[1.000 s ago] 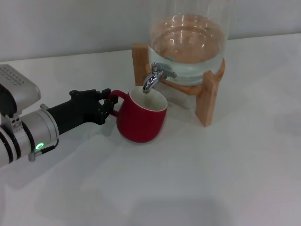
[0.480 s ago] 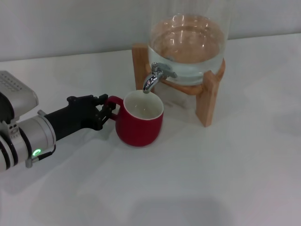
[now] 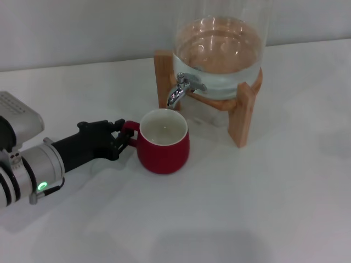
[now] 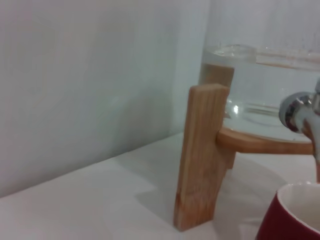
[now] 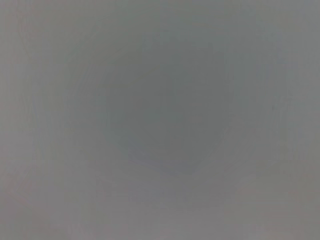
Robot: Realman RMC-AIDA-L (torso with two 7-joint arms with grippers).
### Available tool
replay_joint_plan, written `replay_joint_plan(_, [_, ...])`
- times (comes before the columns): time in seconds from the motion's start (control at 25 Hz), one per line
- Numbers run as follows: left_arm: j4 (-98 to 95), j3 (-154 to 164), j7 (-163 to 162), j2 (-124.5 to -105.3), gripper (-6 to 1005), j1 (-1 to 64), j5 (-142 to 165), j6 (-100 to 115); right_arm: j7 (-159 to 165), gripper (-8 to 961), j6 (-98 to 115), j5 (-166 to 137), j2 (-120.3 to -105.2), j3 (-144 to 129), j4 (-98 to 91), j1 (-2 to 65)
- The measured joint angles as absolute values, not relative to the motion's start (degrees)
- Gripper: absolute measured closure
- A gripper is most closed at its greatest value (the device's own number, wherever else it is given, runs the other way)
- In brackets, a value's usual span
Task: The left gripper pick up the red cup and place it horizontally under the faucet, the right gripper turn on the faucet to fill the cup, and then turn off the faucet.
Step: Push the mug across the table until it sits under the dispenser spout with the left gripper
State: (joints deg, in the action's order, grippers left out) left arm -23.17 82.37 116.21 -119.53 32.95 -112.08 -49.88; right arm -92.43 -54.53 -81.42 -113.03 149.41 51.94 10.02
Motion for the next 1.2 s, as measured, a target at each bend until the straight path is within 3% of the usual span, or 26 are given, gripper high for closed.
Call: replay_joint_plan(1.2, [-27.30, 84.32, 112.40, -119.35, 759, 28.42, -111.96, -49.24, -92.64, 231, -55.99, -80.76, -113.20, 149.41, 51.94, 9.17])
